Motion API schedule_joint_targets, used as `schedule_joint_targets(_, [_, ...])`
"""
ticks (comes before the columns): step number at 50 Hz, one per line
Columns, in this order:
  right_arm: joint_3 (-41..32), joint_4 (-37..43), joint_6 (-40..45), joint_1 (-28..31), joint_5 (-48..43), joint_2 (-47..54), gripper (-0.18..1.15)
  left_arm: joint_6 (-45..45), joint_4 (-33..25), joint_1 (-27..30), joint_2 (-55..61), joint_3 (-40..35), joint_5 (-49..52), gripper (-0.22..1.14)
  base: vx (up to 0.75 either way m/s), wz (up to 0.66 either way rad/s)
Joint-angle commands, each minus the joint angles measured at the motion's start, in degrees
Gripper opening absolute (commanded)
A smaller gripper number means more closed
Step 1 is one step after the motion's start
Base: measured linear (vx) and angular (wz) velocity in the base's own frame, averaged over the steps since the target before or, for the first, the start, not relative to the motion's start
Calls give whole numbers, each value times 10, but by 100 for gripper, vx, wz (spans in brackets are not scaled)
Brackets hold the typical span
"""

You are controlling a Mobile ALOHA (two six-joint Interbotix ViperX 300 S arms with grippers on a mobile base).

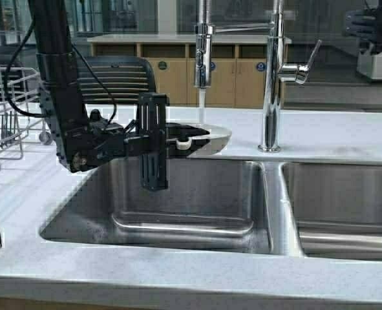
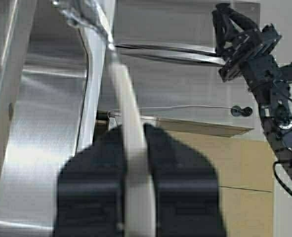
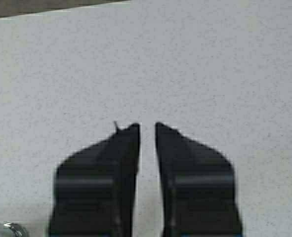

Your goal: Wash the pan

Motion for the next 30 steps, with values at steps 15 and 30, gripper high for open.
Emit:
schedule_joint_targets(15, [-122, 1, -1, 114, 66, 43, 5, 12, 1, -2, -11, -7, -24, 2, 0, 0])
schedule_joint_targets(30, [-149, -1, -4, 136, 96, 30, 5, 13, 0, -2, -7, -10, -31, 2, 0, 0])
